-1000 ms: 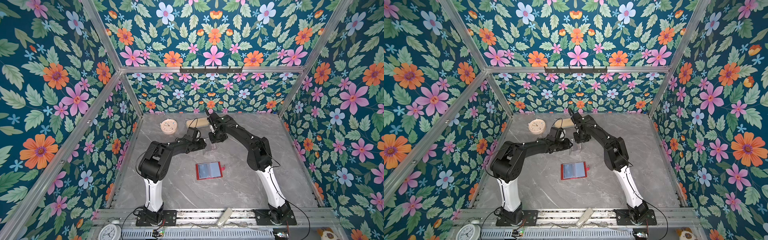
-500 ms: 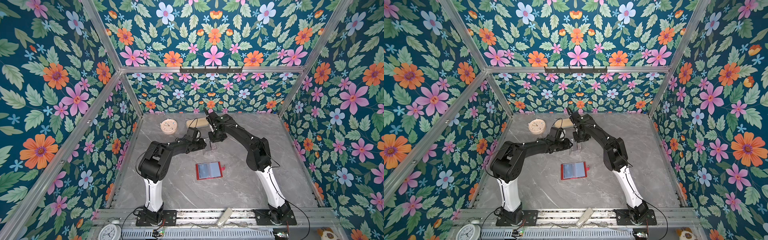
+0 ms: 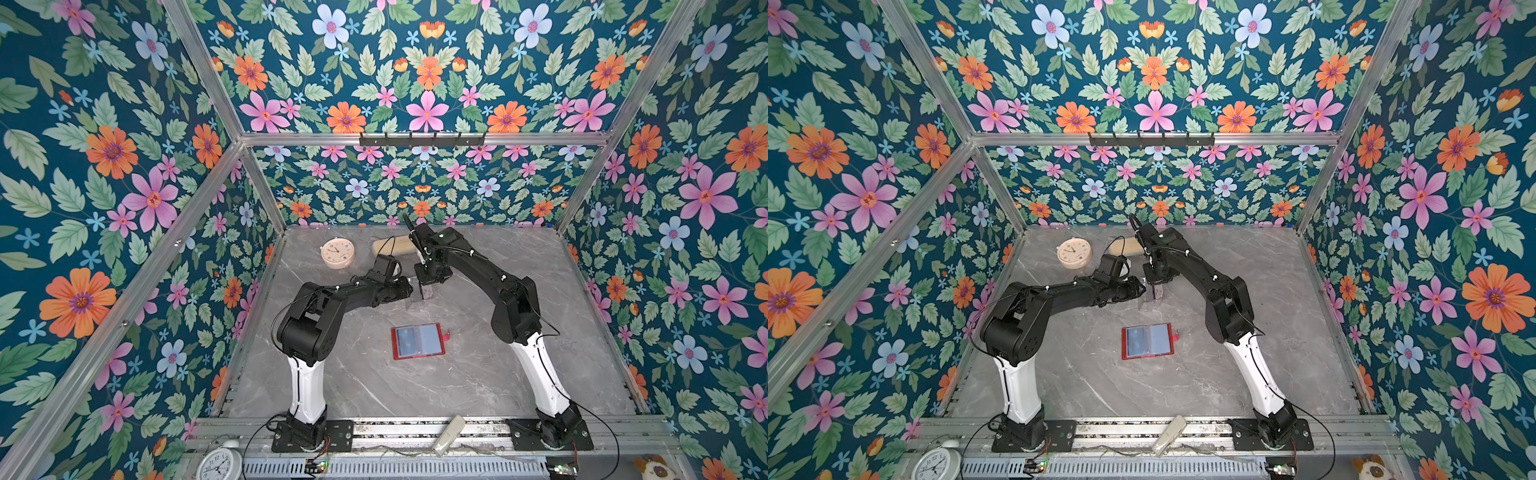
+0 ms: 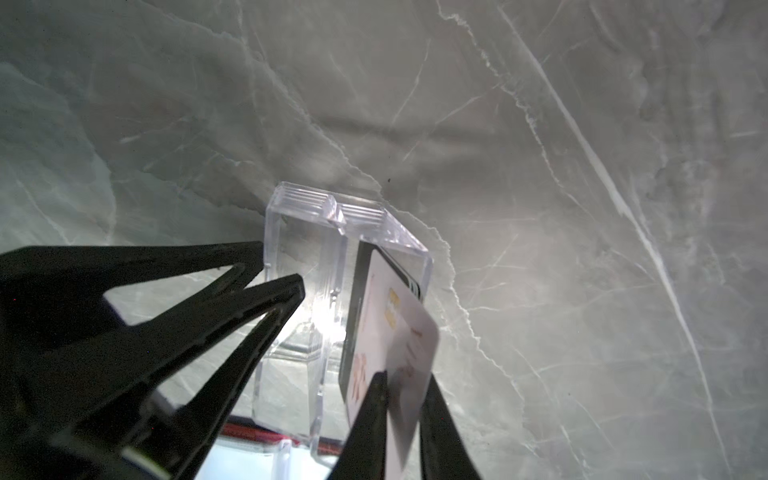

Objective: Put the credit cards into the card holder

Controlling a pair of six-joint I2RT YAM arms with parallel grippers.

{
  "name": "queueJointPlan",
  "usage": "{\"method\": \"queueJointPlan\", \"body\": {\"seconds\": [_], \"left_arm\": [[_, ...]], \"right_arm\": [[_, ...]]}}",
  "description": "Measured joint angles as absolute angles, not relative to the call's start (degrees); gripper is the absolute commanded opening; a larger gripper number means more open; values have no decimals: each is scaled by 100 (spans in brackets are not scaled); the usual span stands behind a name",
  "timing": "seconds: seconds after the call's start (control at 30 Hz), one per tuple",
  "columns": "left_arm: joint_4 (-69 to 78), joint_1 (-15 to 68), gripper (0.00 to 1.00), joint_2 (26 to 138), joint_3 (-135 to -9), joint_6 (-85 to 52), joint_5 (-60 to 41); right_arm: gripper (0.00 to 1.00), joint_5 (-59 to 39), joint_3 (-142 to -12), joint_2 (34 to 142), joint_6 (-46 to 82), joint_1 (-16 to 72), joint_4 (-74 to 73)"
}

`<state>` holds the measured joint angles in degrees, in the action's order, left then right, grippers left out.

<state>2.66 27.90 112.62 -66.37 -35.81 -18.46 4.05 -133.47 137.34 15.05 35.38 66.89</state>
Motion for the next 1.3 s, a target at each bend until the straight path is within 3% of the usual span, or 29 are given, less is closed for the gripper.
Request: {"method": "queueJointPlan", "body": {"seconds": [0.17, 0.53, 0.87, 1.13, 1.3], "left_arm": [[266, 2790, 35, 11262, -6635, -3581, -1846], [268, 2790, 35, 11262, -6635, -3579, -1852], [163, 2786, 40, 11255, -6685, -3533, -1870], [-200, 2786, 56, 10868, -6849, -3114, -2040], [-342, 2814, 58, 10283, -6742, -2786, -2005]], "right_arm": [[15, 556, -13410, 13734, 1503, 3603, 6790], [0, 445, -13301, 13594, 1555, 3642, 6700], [0, 261, -12851, 13170, 1640, 3629, 6416], [0, -32, -11531, 12033, 1756, 3603, 5800], [0, -270, -10315, 11161, 1865, 3511, 5146]]}}
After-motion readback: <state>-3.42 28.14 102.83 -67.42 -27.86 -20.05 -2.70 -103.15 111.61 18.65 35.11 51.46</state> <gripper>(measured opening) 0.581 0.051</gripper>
